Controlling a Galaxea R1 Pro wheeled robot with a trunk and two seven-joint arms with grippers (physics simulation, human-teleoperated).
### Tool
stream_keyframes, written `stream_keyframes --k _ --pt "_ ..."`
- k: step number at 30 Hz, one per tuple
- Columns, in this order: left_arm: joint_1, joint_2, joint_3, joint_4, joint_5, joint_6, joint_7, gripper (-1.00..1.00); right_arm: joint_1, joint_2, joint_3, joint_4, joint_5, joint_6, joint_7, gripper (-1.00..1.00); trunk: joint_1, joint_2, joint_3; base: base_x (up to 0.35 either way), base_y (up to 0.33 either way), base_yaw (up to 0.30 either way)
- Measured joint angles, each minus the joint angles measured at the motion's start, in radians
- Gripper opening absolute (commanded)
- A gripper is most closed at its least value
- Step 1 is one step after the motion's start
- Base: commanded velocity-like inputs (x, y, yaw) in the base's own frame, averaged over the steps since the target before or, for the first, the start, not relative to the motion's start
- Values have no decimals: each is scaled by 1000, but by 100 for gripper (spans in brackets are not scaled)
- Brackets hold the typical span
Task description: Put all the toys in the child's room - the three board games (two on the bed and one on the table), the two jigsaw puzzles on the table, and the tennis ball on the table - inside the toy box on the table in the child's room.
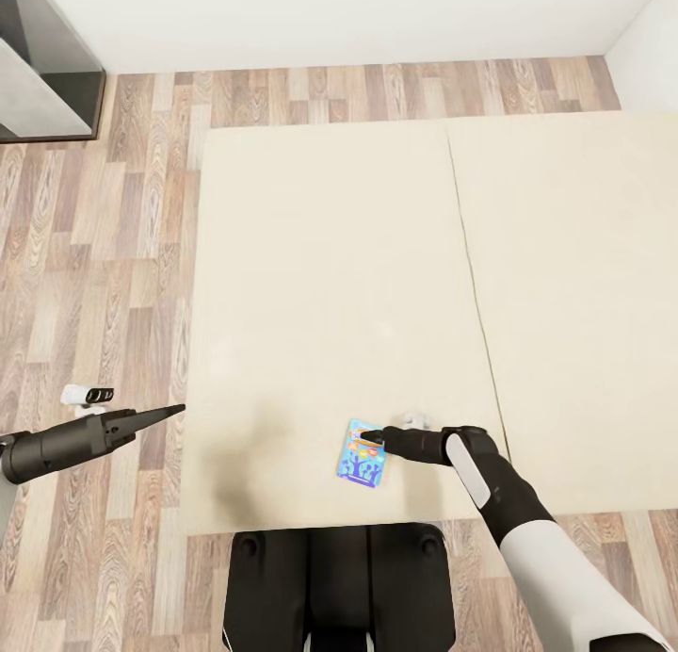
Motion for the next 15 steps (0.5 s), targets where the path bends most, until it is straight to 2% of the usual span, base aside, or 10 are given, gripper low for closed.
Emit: stream_keyframes --k 8,15 --pt "0 0 0 0 0 0 0 100 0 -6 -2 -2 -1 -1 2 100 0 0 0 0 0 0" --pt "0 -2 -2 0 -2 0 0 100 1 0 0 -2 -2 -13 5 100 0 0 0 0 0 0"
